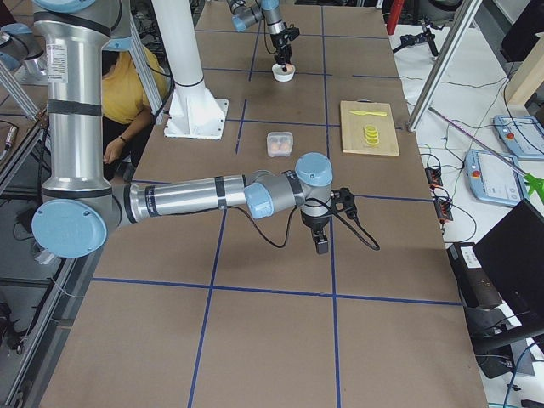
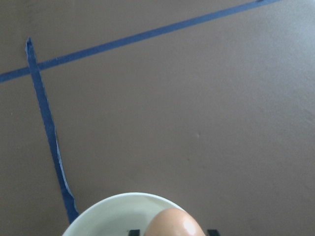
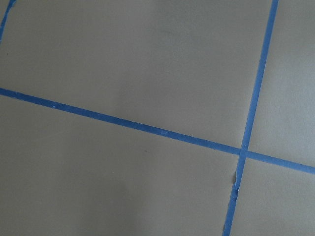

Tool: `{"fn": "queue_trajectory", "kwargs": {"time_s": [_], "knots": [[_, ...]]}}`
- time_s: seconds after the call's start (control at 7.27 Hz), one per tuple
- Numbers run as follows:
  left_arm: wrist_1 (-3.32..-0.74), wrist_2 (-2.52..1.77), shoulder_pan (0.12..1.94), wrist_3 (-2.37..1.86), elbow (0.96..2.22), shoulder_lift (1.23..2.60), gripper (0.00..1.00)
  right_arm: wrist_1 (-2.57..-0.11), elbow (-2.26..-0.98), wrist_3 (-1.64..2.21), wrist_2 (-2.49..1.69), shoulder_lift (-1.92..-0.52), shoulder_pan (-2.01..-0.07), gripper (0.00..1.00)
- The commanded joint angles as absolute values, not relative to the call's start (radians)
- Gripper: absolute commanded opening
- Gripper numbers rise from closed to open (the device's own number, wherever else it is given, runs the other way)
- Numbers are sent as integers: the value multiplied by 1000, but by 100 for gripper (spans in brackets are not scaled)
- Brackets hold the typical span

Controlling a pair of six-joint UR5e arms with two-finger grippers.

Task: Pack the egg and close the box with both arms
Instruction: 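Lift the egg and carry it with the left gripper to the carton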

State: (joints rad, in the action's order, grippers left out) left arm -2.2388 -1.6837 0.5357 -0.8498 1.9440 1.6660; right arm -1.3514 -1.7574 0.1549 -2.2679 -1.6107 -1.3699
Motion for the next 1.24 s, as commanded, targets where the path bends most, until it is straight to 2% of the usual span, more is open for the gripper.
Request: {"fn": "queue_trajectory", "kwargs": {"time_s": [0.0,0.14,0.41,0.83,1.1], "knots": [[-2244,-1681,532,-838,1890,1889,0,-1351,-1758,155,-2269,-1611,-1370,100],[-2296,-1683,529,-836,1834,1982,0,-1351,-1756,155,-2267,-1609,-1370,100],[-2621,-1684,479,-768,1703,2011,0,-1351,-1756,155,-2267,-1611,-1370,100],[-2693,-1526,375,-553,1581,2161,0,-1351,-1756,155,-2267,-1611,-1370,100],[-2805,-1476,332,-405,1395,2261,3,-1351,-1753,155,-2266,-1611,-1370,100]]}}
